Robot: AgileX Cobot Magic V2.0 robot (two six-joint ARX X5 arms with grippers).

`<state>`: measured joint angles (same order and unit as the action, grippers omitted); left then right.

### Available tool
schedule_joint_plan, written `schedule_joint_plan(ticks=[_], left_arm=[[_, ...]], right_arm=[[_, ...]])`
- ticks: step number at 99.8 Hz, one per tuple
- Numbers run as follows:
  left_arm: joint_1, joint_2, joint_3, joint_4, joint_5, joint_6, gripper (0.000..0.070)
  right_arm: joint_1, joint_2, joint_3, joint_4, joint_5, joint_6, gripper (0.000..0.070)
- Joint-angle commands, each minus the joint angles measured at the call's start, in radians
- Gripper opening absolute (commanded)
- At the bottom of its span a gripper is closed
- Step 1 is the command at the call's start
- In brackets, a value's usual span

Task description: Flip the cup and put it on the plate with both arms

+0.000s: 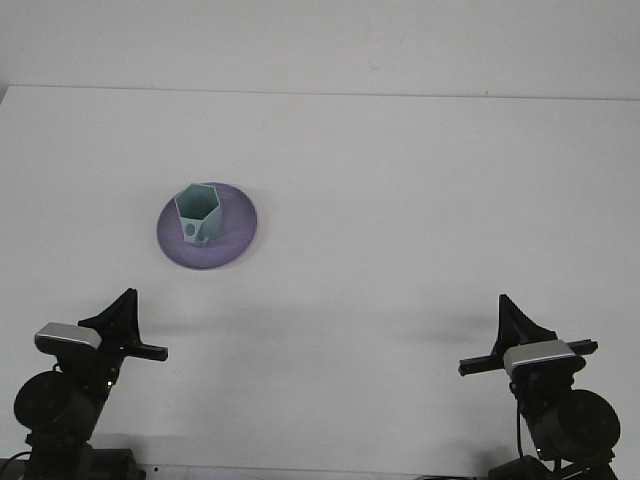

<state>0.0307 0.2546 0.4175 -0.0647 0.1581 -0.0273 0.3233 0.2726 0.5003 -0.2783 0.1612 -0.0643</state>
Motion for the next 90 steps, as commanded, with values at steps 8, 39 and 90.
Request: schedule_joint_plan(ticks=[8,39,90], left_arm=[[0.001,0.0,0.012,0.013,-0.005,-0.018,0.0015],[0.001,-0.002,0.012,0.013,-0.005,-0.018,0.0015],[-0.035,-0.109,-0.148,0.117,-0.175,0.024,0.0015]], right_arm=[[0.002,0.003,0.008,0.005,0.004,-0.011,0.0],[0.002,0.003,0.008,0.006,0.003,-0.011,0.0],[0.002,0.003,0.008,0.009,0.003,-0.011,0.0]])
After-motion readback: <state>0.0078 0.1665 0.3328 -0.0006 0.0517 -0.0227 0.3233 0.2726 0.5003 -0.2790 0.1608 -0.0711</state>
